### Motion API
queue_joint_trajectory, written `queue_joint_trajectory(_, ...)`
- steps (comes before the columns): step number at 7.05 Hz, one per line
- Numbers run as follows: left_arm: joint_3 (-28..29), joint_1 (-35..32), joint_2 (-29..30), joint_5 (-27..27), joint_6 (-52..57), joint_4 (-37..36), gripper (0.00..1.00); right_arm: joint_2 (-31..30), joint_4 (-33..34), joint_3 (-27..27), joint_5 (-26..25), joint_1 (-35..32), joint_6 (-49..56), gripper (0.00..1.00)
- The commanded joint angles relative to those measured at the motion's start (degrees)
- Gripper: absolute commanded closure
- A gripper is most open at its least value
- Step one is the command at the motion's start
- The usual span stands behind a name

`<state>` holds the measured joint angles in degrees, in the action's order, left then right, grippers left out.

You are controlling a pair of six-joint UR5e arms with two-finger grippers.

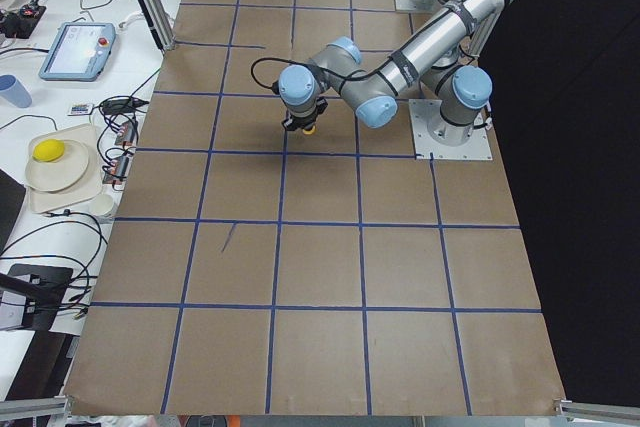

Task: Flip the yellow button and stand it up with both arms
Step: 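Lift the button with the left gripper toward the right gripper while the right gripper approaches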

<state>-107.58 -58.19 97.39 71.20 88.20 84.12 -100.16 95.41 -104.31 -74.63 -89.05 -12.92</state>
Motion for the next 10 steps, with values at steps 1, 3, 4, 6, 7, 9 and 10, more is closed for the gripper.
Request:
queue_joint_trajectory(1, 1.31, -5.87, -4.39, -12.23, -12.92, 15.03, 0.88, 0.22, 1.97, 0.07, 6.19, 1.16, -3.66, 0.00)
queue_joint_trajectory(3, 1.23, -8.41, -6.59, -23.51, -16.57, 26.22, 0.89, 0.40, 4.96, 0.07, 15.87, 2.04, -18.67, 0.00)
queue_joint_trajectory(4, 1.23, -11.82, -7.82, -28.09, -21.27, 29.23, 0.90, 0.84, 4.97, 0.07, 18.27, 2.13, -24.29, 0.00)
queue_joint_trajectory(6, 0.62, -19.37, -10.45, -42.46, -30.06, 30.31, 0.90, 1.11, 5.05, -0.10, 25.73, 3.79, -37.48, 0.00)
queue_joint_trajectory(7, 0.53, -22.29, -11.25, -48.29, -33.41, 30.40, 0.90, 1.28, 4.97, -0.36, 27.94, 4.06, -41.36, 0.00)
queue_joint_trajectory(9, -0.17, -25.03, -12.40, -56.14, -37.21, 30.75, 0.90, 1.72, 4.18, -1.24, 35.14, 4.06, -50.68, 0.00)
queue_joint_trajectory(10, -0.61, -25.04, -12.58, -60.52, -38.01, 31.02, 0.92, 1.72, 3.57, -1.33, 36.13, 4.06, -54.37, 0.00)
